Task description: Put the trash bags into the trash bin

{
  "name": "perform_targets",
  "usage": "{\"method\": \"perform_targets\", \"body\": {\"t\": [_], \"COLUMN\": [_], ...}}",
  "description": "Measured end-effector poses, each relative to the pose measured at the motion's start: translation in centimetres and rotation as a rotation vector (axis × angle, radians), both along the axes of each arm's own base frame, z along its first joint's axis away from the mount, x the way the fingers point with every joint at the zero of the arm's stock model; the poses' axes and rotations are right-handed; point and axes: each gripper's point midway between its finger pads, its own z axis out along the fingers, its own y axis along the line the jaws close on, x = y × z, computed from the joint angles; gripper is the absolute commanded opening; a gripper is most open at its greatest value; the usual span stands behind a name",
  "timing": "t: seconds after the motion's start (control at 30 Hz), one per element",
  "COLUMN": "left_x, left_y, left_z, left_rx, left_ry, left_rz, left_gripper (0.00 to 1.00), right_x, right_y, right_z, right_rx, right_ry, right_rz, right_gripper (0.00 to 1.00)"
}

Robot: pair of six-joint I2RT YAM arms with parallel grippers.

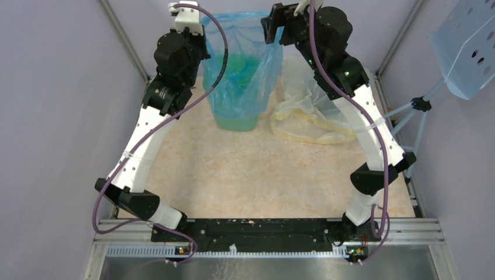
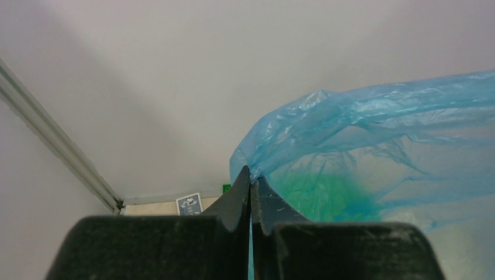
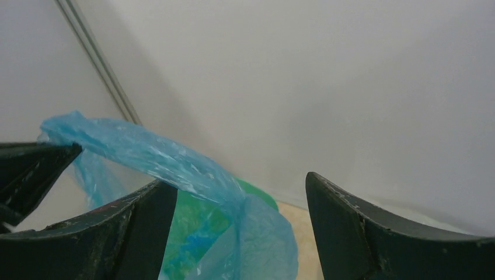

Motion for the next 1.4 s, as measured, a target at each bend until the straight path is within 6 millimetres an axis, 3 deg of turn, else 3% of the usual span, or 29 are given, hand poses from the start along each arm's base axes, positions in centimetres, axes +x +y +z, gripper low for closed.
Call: {"method": "perform_targets", "body": {"t": [0.1, 0.3, 0.53, 0.8, 0.9, 1.1, 1.23, 1.4], "left_x": [1.1, 3.3, 6.4, 7.3, 7.4, 7.7, 7.9, 8.5], "left_y": [0.2, 0.5, 1.2, 2.4, 2.9, 4.2, 4.6, 4.2], "left_z": [-0.8, -1.1, 0.4, 2.2, 2.3, 2.3, 2.1, 0.9], "left_rx": [-0.002, -0.015, -0.048, -0.095, -0.115, -0.148, -0.161, -0.172], "left_ry": [0.031, 0.060, 0.034, -0.009, -0.010, -0.010, -0.006, 0.020], "left_rz": [0.007, 0.010, 0.022, 0.025, 0.028, 0.036, 0.032, 0.010], "left_gripper": [0.00, 0.00, 0.00, 0.00, 0.00, 0.00, 0.00, 0.00], "right_x": [-0.3, -3.1, -6.8, -10.1, -10.6, -10.0, -8.9, -6.8], "right_y": [0.2, -0.3, -2.4, -4.7, -4.9, -4.0, -2.5, 1.2], "right_z": [-1.7, -5.6, -5.1, -8.7, -10.2, -15.3, -18.8, -20.7], "right_rx": [-0.021, -0.079, -0.048, 0.007, 0.032, 0.067, 0.082, 0.118], "right_ry": [0.060, 0.164, 0.153, 0.153, 0.163, 0.251, 0.319, 0.356], "right_rz": [0.018, 0.087, 0.116, 0.118, 0.124, 0.126, 0.146, 0.231], "right_gripper": [0.81, 0.82, 0.83, 0.77, 0.64, 0.01, 0.00, 0.00]}}
